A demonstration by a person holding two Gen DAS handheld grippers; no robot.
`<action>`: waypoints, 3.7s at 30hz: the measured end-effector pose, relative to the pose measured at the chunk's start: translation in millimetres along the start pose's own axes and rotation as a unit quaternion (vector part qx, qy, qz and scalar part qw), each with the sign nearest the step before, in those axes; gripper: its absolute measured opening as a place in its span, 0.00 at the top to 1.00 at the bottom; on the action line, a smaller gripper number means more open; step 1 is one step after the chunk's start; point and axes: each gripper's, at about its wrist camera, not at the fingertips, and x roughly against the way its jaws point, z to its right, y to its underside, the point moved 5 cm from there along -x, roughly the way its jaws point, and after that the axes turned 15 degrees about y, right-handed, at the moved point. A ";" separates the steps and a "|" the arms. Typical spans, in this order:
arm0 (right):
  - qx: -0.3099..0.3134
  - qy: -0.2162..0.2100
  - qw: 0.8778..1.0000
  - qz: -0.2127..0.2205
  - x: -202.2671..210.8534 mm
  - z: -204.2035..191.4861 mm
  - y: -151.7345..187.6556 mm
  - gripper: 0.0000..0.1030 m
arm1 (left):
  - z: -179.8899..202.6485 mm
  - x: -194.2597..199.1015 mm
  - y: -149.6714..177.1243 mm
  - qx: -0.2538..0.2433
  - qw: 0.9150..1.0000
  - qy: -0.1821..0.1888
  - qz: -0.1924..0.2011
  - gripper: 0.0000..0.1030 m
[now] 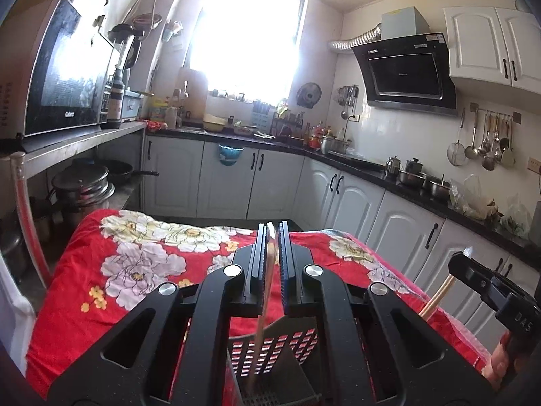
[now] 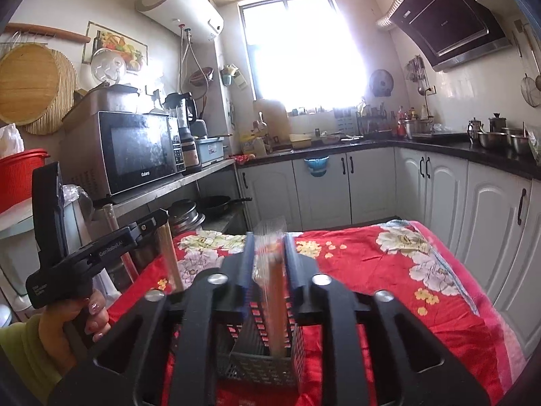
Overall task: Organize utensils
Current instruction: 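Lift the packs upright and lower both into the green caddy, opening both tools, then withdraw both tools from the caddy toward the remaining chopstick packs, then close the left tool on a chopstick pack while the right tool grasps another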
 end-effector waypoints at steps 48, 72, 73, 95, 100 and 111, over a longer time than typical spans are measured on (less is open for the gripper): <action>0.044 0.005 0.998 -0.048 78.5 -12.6 66.8 0.24 | -1.4 121.4 72.1 0.120 0.992 -0.028 -0.037 0.10; 0.088 -0.010 0.984 -0.154 61.8 -41.0 128.4 0.24 | -15.1 143.1 153.0 0.175 0.974 -0.051 -0.135 0.10; 0.091 -0.008 0.983 -0.161 59.6 -41.3 131.9 0.24 | -15.2 142.5 156.0 0.177 0.973 -0.051 -0.140 0.10; 0.083 -0.018 0.955 -0.284 2.1 -44.7 181.3 0.50 | -30.3 85.8 215.0 0.283 0.922 0.013 -0.266 0.53; 0.069 -0.027 0.944 -0.320 -20.1 -48.8 191.4 0.57 | -36.8 70.8 211.9 0.279 0.919 0.003 -0.279 0.53; 0.049 -0.020 0.936 -0.349 -49.6 -50.0 197.7 0.74 | -47.3 45.0 206.9 0.241 0.923 -0.034 -0.298 0.66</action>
